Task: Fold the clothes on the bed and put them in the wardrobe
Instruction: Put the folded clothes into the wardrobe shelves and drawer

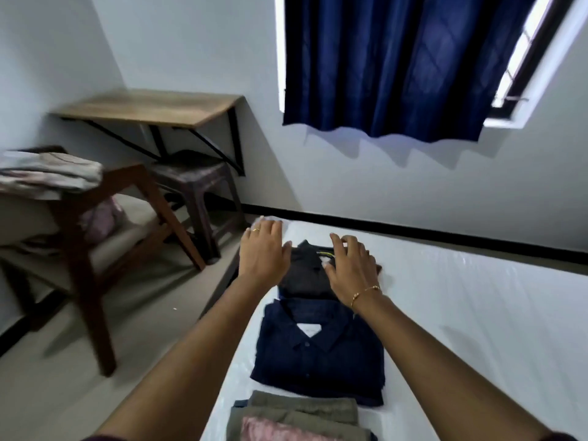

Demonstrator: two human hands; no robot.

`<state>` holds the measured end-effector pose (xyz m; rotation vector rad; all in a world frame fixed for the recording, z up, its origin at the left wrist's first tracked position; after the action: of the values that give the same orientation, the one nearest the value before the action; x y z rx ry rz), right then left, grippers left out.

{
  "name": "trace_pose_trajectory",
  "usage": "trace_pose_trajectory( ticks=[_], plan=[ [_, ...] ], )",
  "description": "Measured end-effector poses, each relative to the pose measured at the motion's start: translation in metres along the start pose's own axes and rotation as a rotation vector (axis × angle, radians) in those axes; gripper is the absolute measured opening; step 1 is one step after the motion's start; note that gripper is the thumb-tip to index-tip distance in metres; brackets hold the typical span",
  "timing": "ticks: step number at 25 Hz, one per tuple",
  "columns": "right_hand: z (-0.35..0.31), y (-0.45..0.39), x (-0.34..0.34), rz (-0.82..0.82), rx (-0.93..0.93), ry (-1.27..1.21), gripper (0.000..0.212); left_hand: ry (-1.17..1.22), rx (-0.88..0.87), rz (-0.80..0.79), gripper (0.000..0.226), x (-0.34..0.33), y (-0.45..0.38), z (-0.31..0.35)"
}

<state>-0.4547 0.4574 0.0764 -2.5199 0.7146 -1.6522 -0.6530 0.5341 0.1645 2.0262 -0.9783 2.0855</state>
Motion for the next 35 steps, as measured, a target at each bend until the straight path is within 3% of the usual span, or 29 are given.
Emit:
trace_pose_trajectory(
  ticks=[7, 11, 17, 22, 28, 35],
  plan=[
    [-0.196, 0.067, 0.07, 0.083, 0.472, -0.108, 0.071, -0.238, 0.154, 0.24, 0.049, 0.206, 0.143, -0.059],
    [-0.332, 0.152, 0.107, 0.006, 0.689, -0.22, 0.071, -0.353, 0.32, 0.285, 0.05, 0.303, 0.258, -0.103],
    [-0.503, 0.34, 0.121, -0.148, 1.01, -0.436, 0.077, -0.525, 0.704, 0.199, 0.052, 0.399, 0.462, -0.169],
    [-0.608, 0.557, 0.09, -0.411, 1.333, -0.574, 0.077, -0.654, 1.154, 0.07, 0.057, 0.441, 0.707, -0.198],
    [-0.65, 0.847, 0.087, -0.742, 1.739, -0.684, 0.08, -0.794, 1.622, -0.029, 0.055, 0.473, 0.971, -0.131],
    [-0.551, 1.061, 0.087, -1.002, 2.164, -0.6, 0.061, -0.718, 2.015, -0.231, 0.055, 0.422, 1.121, 0.034]
  ],
)
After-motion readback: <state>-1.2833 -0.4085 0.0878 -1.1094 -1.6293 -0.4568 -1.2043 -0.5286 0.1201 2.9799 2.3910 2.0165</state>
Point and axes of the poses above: each hand's wrist, its own y-axis away from the middle knuckle, its own x-axis out of the back of the hand, z = x × y, the point moved 5 cm from there along -y, towards the middle knuckle, and after that the axes turned 14 degrees about -y, right-handed, at the moved point
